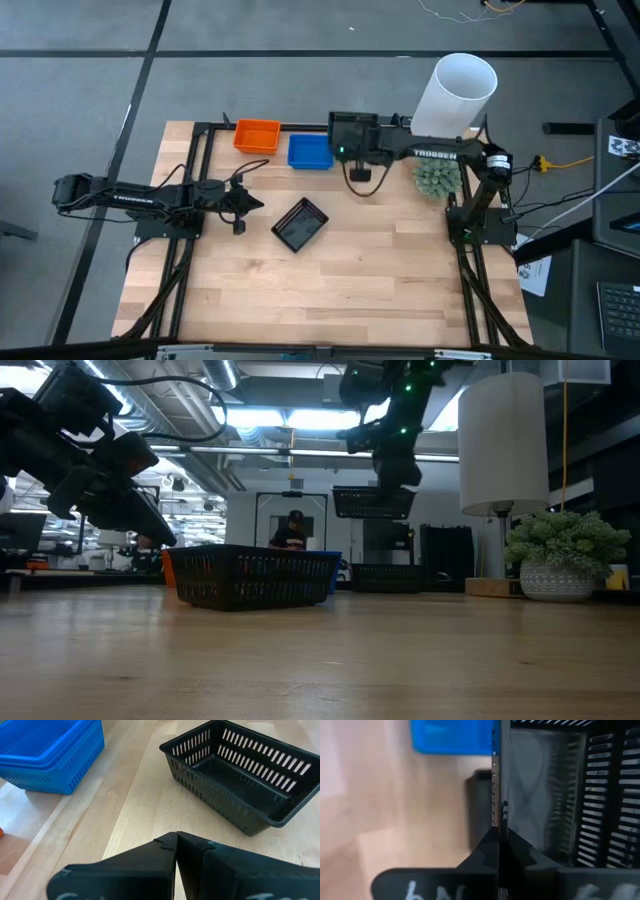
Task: Stack baskets by color
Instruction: Stack the bottom right black bin on the top black bin, then stack the bottom black bin on the top black bin
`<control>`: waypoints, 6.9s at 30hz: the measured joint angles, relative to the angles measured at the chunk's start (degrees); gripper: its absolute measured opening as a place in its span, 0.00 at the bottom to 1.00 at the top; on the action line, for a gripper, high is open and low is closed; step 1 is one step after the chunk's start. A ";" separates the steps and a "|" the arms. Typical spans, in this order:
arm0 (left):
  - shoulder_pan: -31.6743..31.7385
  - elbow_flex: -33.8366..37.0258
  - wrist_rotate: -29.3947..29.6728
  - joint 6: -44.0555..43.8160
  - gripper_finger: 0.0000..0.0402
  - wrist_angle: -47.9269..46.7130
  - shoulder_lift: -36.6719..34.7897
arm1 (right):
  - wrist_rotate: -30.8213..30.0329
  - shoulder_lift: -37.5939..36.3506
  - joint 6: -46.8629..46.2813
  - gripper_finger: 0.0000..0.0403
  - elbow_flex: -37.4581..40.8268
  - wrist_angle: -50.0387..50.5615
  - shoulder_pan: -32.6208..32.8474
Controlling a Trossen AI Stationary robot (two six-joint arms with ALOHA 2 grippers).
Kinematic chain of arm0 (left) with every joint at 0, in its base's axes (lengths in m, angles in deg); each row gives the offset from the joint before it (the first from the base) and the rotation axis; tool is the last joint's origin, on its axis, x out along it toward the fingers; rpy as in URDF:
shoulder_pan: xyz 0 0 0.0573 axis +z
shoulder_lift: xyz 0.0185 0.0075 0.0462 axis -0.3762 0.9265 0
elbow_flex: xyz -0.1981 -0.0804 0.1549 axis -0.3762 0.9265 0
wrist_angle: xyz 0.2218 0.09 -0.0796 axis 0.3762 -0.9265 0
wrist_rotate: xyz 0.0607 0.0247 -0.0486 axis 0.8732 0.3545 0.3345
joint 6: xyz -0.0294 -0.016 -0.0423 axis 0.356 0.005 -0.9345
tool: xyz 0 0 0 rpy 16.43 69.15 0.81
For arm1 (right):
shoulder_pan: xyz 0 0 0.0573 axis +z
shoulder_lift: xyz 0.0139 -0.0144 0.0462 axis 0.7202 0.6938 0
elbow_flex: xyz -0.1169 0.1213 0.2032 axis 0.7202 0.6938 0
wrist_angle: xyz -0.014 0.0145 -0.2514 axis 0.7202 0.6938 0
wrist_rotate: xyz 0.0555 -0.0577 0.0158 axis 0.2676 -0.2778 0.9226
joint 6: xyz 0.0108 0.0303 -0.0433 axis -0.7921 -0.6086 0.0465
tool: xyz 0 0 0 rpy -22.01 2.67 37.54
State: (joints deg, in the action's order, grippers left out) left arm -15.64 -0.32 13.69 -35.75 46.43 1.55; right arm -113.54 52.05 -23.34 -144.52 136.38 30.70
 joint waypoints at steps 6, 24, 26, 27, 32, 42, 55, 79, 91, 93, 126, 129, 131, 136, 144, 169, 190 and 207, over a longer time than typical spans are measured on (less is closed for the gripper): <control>0.02 0.00 0.02 0.00 0.00 0.00 0.01 | -0.70 2.96 4.50 0.00 -3.60 0.46 -3.41; 0.02 0.00 0.01 1.04 0.00 0.00 0.02 | 10.08 27.10 -4.76 0.00 -46.18 37.13 -16.74; 0.00 0.00 0.00 2.14 0.00 0.00 0.02 | 10.91 26.91 -5.13 0.00 -43.48 37.53 -16.87; 0.00 0.00 0.00 2.74 0.00 0.00 0.02 | 10.60 26.94 -5.09 0.00 -42.34 37.46 -16.81; 0.00 0.00 0.00 2.89 0.00 0.00 0.02 | 9.19 27.04 -1.70 0.00 -36.40 32.40 -15.72; 0.00 0.00 0.00 2.84 0.00 -0.20 0.00 | 11.43 22.78 1.57 0.00 -34.30 29.58 -15.14; 0.02 0.00 0.00 1.03 0.00 -4.79 0.02 | 12.14 6.18 5.87 0.00 -11.28 11.24 -13.95; 0.00 0.00 0.07 -0.15 0.00 -4.55 0.01 | 14.96 6.84 11.11 0.00 4.00 -5.03 -15.58; 0.00 0.00 0.24 -0.15 0.00 -4.55 0.02 | 15.35 6.84 12.74 0.07 5.09 -8.38 -15.60; 0.00 0.00 0.24 -0.16 0.00 -4.55 0.02 | 16.83 6.84 12.72 0.08 5.09 -8.13 -15.60; 0.00 0.00 0.41 -0.15 0.00 -4.70 0.02 | 32.26 6.40 0.22 0.37 -6.15 5.70 -4.81; 0.00 0.00 0.55 -0.13 0.00 -4.70 0.02 | 38.29 6.39 0.97 0.37 -5.94 2.27 0.95; 0.02 0.00 0.57 -0.13 0.00 -4.70 0.02 | 39.25 6.39 2.13 0.37 -4.66 -0.76 4.76; 0.00 0.00 0.53 -0.11 0.00 -4.70 0.02 | 39.02 6.47 5.26 0.37 -2.97 -10.30 12.45; 0.02 0.00 0.52 -0.13 0.00 -4.68 0.00 | 37.24 10.99 7.54 0.37 -2.93 -16.18 16.76; 0.02 0.00 0.48 -0.11 0.00 -4.70 0.00 | 25.87 19.96 6.04 0.08 -3.85 -14.11 19.70; 0.01 0.00 0.45 -0.07 0.00 -4.74 0.02 | 10.39 2.29 -1.13 0.00 -8.22 6.25 -0.49; 0.02 0.00 0.47 1.36 0.00 -5.11 0.00 | 21.57 4.09 12.80 0.00 3.15 -2.31 -17.61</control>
State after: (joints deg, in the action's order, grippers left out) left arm -15.62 -0.32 14.16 -34.39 41.32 1.55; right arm -91.96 56.14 -10.54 -141.37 134.07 13.10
